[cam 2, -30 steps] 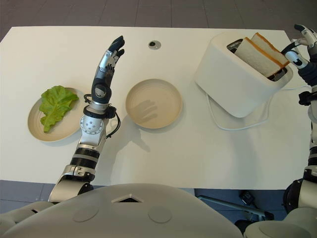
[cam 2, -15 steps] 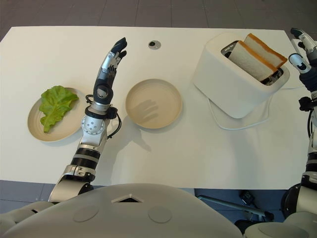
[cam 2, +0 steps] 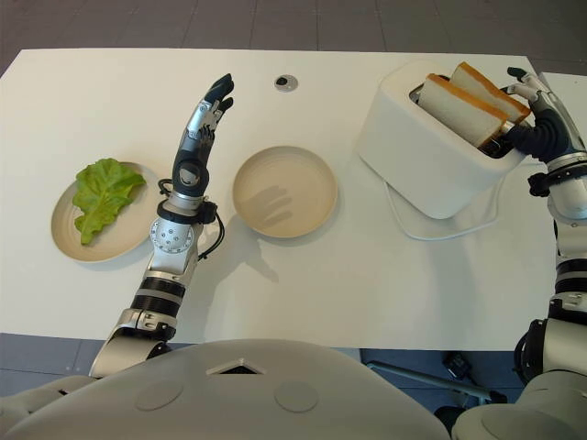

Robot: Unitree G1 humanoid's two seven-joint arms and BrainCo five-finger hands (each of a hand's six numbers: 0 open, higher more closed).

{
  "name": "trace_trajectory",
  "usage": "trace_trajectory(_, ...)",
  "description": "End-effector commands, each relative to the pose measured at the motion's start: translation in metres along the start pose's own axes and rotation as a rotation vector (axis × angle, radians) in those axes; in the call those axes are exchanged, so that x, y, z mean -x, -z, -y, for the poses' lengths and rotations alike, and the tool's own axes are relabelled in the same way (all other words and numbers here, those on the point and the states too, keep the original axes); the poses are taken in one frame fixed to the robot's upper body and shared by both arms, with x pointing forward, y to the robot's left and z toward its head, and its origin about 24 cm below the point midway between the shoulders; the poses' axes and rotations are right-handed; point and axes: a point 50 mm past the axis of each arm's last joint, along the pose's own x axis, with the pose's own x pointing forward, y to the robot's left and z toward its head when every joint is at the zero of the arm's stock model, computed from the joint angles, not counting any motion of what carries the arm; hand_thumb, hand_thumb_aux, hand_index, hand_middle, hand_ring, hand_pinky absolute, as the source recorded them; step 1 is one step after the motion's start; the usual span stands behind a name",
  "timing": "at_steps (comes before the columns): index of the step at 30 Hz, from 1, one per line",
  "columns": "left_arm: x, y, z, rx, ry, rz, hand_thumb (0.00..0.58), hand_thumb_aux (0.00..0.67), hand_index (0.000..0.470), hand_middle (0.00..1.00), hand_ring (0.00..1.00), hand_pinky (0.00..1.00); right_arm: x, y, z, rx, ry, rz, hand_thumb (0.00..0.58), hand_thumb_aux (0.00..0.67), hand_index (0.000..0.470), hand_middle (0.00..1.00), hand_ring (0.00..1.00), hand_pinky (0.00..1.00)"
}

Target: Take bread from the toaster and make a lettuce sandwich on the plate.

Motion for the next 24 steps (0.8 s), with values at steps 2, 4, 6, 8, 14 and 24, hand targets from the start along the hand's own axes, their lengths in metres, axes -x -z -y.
trace_trajectory(2, 0.002, 0.001, 0.002, 0.001, 0.008, -0.013, 0.0, 0.0, 0.0, 0.0, 0.0, 0.0, 0.004, 0.005, -0.005, -0.022, -0.032, -0.026, 0.58, 0.67, 0.47, 0.0, 0.0, 0.0)
trace_trajectory(4, 0.002, 0.001, 0.002, 0.002, 0.009, -0.014, 0.0, 0.0, 0.0, 0.0, 0.0, 0.0, 0.004, 0.005, -0.002, -0.029, -0.009, -0.023, 0.58, 0.67, 0.47, 0.0, 0.0, 0.0)
trace_trajectory(6, 0.002, 0.002, 0.002, 0.001, 0.01, -0.015, 0.0, 0.0, 0.0, 0.0, 0.0, 0.0, 0.001, 0.001, 0.006, -0.054, 0.059, -0.003, 0.58, 0.67, 0.47, 0.0, 0.0, 0.0)
trace_trajectory(8, 0.002, 0.002, 0.002, 0.002, 0.01, -0.015, 0.0, 0.0, 0.0, 0.0, 0.0, 0.0, -0.001, -0.004, 0.017, -0.08, 0.139, 0.027, 0.58, 0.67, 0.47, 0.0, 0.0, 0.0)
trace_trajectory(14, 0.0, 0.002, 0.002, 0.002, 0.013, -0.013, 0.0, 0.0, 0.0, 0.0, 0.0, 0.0, -0.001, -0.02, 0.05, -0.153, 0.372, 0.129, 0.58, 0.67, 0.47, 0.71, 0.71, 0.71)
trace_trajectory(24, -0.008, 0.0, -0.019, -0.092, -0.045, -0.015, 0.0, 0.0, 0.0, 0.0, 0.0, 0.0, 0.009, -0.087, 0.072, -0.31, 0.506, 0.434, 0.58, 0.67, 0.47, 1.0, 1.0, 1.0)
